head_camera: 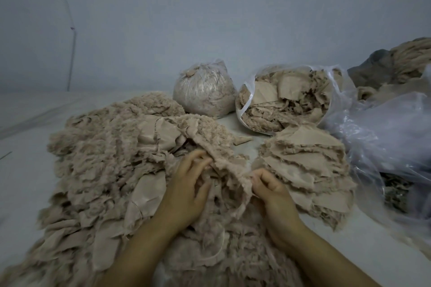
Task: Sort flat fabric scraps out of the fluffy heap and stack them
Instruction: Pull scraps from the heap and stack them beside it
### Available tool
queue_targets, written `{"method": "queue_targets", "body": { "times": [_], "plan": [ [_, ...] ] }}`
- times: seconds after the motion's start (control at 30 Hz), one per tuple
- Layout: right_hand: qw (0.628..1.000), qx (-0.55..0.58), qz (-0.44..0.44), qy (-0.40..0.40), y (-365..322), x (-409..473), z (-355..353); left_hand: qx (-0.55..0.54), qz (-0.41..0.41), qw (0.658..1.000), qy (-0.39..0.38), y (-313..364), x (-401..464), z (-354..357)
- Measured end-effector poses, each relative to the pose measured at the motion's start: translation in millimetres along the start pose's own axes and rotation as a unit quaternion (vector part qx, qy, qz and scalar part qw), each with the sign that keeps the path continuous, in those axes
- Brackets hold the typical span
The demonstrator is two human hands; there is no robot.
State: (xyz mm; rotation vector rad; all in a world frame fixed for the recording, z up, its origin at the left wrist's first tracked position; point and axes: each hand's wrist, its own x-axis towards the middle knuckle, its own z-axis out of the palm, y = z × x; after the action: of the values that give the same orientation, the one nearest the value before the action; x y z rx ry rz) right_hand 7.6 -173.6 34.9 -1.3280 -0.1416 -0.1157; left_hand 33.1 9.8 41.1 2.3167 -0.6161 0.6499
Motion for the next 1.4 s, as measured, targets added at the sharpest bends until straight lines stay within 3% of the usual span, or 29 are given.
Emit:
{"method": "queue_targets", "body": {
  "times": [0.13,0.2,0.3,0.43,0.53,0.63,0.77,0.83,0.9,0.97,1.07,1.13,1.2,1.33,1.4],
  "plan": [
    [0.988,0.06,0.07,-0.124,-5,-7,1,0.06,0.045,0.997,-0.013,-4,3,6],
    [0.984,0.096,0.115,-0.1,-4,-5,1,0.036,0.028,0.999,-0.016,-4,3,8],
    [0.977,0.133,0.158,-0.04,-6,-3,-2,-0.017,0.017,0.999,0.04,0,3,4],
    [0.974,0.052,0.204,-0.087,1,-2,1,-0.089,0.044,0.991,0.094,15,3,3],
    [0.969,0.047,0.228,-0.077,4,0,11,-0.19,0.063,0.979,0.046,30,0,2],
    [0.963,0.125,0.226,-0.082,-3,11,13,-0.211,0.095,0.973,0.0,35,-1,2],
    [0.975,0.119,0.185,-0.009,-15,18,13,-0.175,-0.006,0.984,0.01,23,8,-5],
    [0.989,0.058,0.123,0.05,-20,19,6,-0.185,-0.081,0.979,0.021,16,11,-8],
    [0.996,-0.019,0.026,0.078,-28,18,-3,-0.274,-0.178,0.945,0.025,12,14,-12],
    [0.998,-0.024,-0.026,0.056,-33,15,-8,-0.387,-0.282,0.877,-0.042,14,17,-13],
    [0.999,-0.01,-0.013,-0.035,-25,2,-2,-0.495,-0.376,0.767,-0.16,26,16,-3],
    [0.996,-0.002,0.032,-0.084,-14,-8,-1,-0.577,-0.395,0.707,-0.106,32,19,7],
    [0.995,0.025,0.058,-0.083,-9,-12,-6,-0.636,-0.419,0.648,-0.021,32,22,16],
    [0.993,0.068,0.094,-0.015,-10,-6,-15,-0.658,-0.436,0.614,0.022,28,21,25],
    [0.992,0.055,0.113,0.008,-8,-2,-14,-0.669,-0.405,0.623,0.02,30,18,27]
  ]
}}
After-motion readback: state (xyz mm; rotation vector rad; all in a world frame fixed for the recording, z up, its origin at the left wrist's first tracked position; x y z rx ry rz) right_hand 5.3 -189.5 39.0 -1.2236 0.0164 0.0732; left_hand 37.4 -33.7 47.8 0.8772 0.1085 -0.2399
